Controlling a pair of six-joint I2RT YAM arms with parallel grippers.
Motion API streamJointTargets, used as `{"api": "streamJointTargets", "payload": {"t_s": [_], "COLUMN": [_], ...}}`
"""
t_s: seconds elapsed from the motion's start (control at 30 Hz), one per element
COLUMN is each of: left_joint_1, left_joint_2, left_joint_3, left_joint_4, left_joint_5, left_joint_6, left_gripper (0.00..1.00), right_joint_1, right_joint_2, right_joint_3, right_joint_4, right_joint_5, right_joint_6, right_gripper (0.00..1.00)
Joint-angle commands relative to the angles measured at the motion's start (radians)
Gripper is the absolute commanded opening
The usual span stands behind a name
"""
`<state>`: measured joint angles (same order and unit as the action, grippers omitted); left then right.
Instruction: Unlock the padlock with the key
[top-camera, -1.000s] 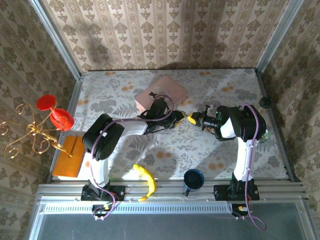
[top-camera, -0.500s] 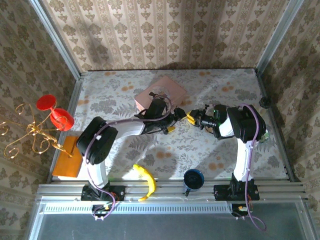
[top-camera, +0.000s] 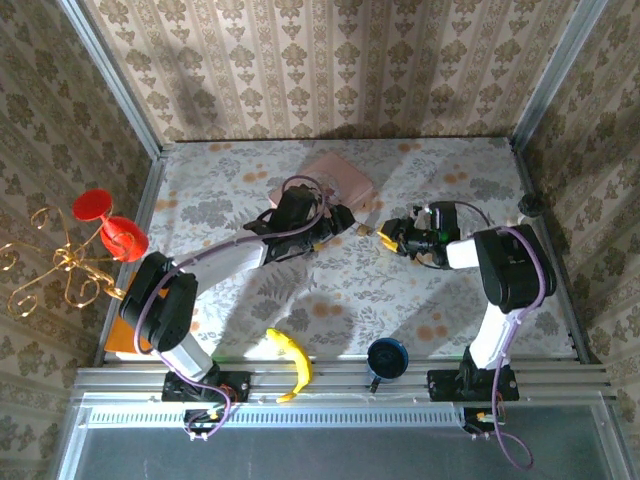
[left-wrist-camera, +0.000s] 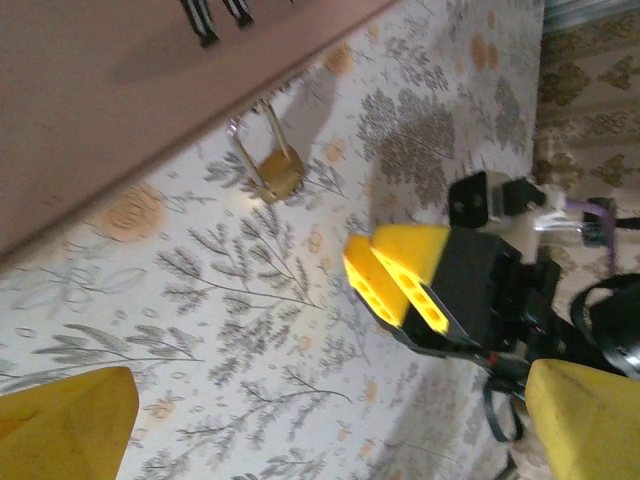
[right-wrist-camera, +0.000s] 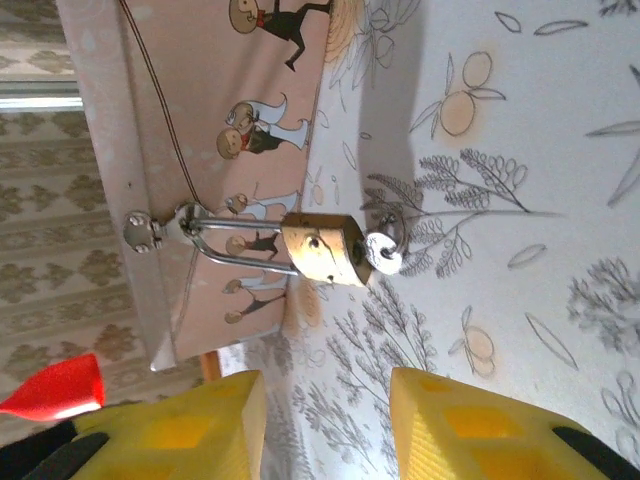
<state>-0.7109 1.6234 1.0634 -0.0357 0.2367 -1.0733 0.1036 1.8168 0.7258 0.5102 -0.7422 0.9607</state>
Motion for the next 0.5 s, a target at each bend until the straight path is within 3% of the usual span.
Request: {"api": "streamJointTargets", "payload": {"t_s": [0.0,0.2,0.27,0.47], "left_joint_1": [0.014,0.018,0.017,0.017], "left_joint_2": [-0.045,-0.059,-0.058,-0.064], "left_joint_3": [0.012,0.007,-0.001,-0.031], "left_joint_4": [-0.079,-0.085,-0.075,-0.057], "left_joint_5": [-0.072,-0.091,-0.088,-0.079], "left_joint_6": [0.082,0.118,0.115,0.101], "left_gripper": [1.0,1.0,1.0,1.0], "right_joint_1": [0.04,0.08,0.083,0.101], "right_joint_2": [-0.104,-0.128,-0.099,0.027], "right_joint_3": [0.072,0.204,0.238,0.352], "right_joint_4": [-0.337,-0.535,-0.548,-0.559], "right_joint_5": [0.133,0.235,0.235,0.182], "right_joint_6": [-0.29,-0.528,-0.564,-0.636], "right_gripper": [0.4,0.45,0.59,0.58]}}
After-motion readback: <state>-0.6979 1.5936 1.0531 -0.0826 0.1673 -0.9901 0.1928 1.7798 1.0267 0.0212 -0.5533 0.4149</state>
